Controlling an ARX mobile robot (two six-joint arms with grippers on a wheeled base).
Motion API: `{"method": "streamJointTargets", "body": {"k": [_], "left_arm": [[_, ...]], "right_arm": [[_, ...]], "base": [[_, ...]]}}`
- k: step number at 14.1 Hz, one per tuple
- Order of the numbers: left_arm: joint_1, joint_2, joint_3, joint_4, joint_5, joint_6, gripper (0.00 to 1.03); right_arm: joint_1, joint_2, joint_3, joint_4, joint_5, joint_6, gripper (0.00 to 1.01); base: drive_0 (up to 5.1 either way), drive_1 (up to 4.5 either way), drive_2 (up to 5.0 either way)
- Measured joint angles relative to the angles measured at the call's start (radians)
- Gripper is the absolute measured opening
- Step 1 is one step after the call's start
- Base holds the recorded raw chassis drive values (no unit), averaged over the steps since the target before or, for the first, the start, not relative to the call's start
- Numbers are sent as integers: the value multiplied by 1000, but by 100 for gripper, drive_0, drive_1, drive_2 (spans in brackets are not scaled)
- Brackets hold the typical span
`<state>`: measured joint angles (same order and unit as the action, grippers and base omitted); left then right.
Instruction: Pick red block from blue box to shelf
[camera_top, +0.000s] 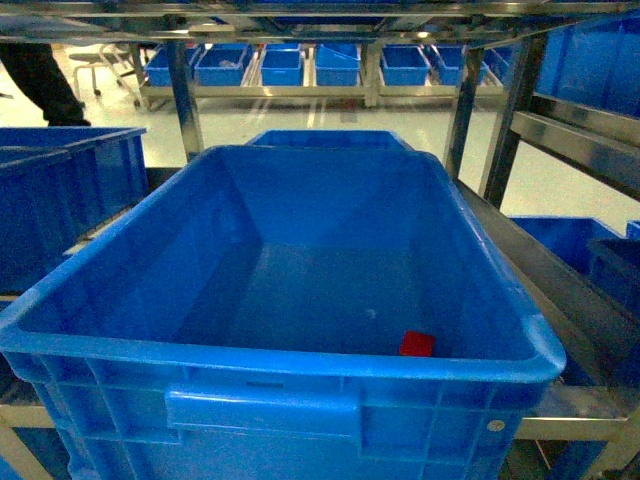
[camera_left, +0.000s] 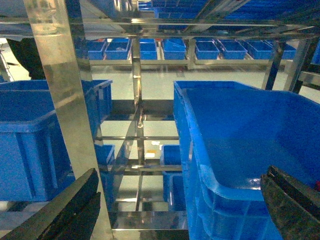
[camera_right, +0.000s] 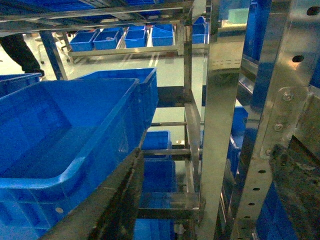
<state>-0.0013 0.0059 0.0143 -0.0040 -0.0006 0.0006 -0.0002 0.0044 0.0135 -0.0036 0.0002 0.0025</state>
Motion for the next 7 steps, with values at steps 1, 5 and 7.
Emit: {"method": "streamJointTargets", "body": {"k": [1,5,7], "left_arm": [[0,0,0,0,0,0,98],[0,0,0,0,0,0,98],[0,0,0,0,0,0,98]], "right_arm": [[0,0,0,0,0,0,79],[0,0,0,0,0,0,98],[0,0,0,0,0,0,98]], "base": [[0,0,0],[0,0,0],[0,0,0]]}}
